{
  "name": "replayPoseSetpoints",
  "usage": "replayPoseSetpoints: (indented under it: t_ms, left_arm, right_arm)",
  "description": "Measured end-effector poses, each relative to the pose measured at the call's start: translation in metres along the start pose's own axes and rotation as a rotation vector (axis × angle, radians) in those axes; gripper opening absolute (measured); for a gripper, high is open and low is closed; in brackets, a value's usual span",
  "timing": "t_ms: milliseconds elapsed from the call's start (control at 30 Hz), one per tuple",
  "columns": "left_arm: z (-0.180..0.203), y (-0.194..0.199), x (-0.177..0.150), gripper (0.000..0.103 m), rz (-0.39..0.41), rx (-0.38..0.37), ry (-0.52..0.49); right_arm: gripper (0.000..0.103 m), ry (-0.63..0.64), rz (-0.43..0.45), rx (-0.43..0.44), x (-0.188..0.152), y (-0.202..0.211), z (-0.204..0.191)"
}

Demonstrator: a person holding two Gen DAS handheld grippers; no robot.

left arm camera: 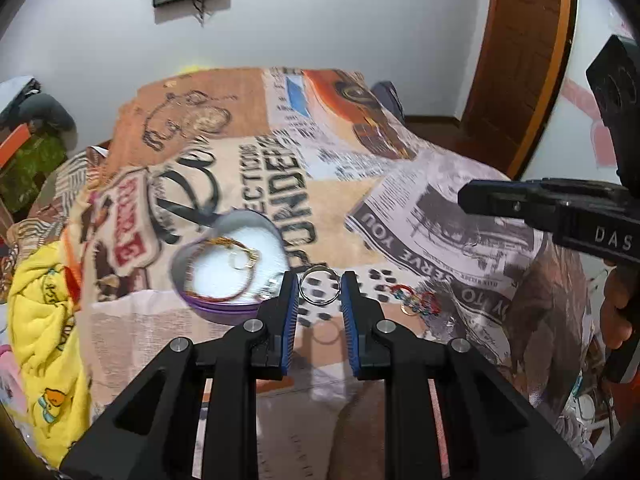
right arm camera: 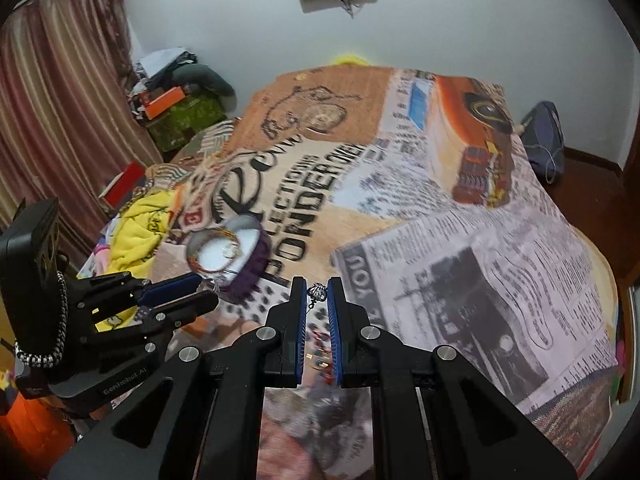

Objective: Organize jewelry
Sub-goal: 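Carry the silver ring with the left gripper while the right gripper carries the earring to the tin, then lower the ring and earring into the heart tin and open both grippers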

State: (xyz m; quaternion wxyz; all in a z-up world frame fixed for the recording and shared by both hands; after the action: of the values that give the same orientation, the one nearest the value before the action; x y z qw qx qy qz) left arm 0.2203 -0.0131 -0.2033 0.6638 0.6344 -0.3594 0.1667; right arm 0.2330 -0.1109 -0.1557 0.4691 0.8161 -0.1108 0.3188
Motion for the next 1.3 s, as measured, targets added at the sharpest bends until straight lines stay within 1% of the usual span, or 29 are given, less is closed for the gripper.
replayPoseSetpoints:
  t_ms: [167,300,633,900,1067,1300]
  left_arm:
    - [-0.022,0.018,0.0,0.02,0.033,0.038,0.02]
    - [-0.041,0.024,-0.003,0.02,0.045,0.064,0.041]
    - [-0.079,0.025,-0.01,0.02,0.055,0.095,0.089]
    - [-0.09,0.004,-0.012,0.02,0.041,0.069,0.112]
    - [-0.088,-0.012,-0.013,0.02,0.025,0.04,0.107]
    - [-0.086,-0.026,-0.014,0.02,0.011,0.025,0.091]
  right_arm:
    - [0.009,0.029,0.011,0.027,0.004,-0.003,-0.024]
    - [0.009,0.049,0.014,0.052,0.008,-0.009,-0.044]
    - [0.009,0.079,0.006,0.102,0.015,-0.031,-0.081]
    - [0.009,0.082,-0.023,0.117,0.017,-0.056,-0.094]
    - [0.009,0.085,-0.052,0.126,0.016,-0.071,-0.096]
    - [0.009,0.084,-0.094,0.115,0.011,-0.093,-0.094]
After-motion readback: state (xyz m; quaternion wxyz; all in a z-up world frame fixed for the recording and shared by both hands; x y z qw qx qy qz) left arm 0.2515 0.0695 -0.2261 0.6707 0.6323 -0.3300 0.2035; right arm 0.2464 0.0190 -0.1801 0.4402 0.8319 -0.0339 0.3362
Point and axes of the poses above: each gripper's, at about its wrist camera, not at the fingertips, and y roughly against the way its jaws point, z to its right, x to its top, the point moved 9 cm from there along -y, roughly the way its jaws point, and after that the axes turned 9 degrees about -y, right-handed, at the moved point
